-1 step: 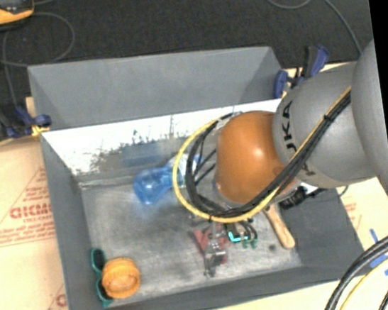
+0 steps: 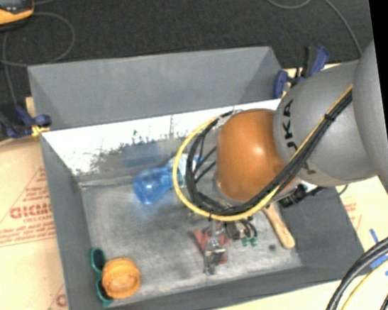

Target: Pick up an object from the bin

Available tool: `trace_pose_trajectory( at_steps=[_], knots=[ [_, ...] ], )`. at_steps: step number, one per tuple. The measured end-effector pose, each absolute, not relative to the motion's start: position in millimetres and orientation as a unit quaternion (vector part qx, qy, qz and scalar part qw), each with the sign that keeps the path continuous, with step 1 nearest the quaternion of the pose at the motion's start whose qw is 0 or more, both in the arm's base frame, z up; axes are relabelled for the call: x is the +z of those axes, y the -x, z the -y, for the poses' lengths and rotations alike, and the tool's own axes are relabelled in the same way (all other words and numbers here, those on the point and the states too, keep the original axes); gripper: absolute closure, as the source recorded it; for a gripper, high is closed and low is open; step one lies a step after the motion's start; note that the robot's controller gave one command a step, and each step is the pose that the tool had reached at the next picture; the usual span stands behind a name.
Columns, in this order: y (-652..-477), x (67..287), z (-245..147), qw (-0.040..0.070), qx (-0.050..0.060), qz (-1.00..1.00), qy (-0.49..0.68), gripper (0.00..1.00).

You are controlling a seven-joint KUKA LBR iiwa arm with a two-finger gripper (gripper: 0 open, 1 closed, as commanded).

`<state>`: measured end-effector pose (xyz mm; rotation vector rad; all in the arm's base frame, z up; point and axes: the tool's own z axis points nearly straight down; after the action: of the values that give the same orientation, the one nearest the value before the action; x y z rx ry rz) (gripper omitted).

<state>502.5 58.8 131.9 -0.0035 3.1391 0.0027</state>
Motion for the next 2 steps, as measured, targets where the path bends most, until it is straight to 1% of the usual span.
trace_pose_trajectory(
  at_steps=[1, 2],
  knots=[
    [-527.6, 73.1, -29.6, 0.002, 0.001, -1.0, -0.019, 1.0],
    [-527.7, 73.1, -29.6, 0.002, 0.001, -1.0, -0.019, 1.0]
  ],
)
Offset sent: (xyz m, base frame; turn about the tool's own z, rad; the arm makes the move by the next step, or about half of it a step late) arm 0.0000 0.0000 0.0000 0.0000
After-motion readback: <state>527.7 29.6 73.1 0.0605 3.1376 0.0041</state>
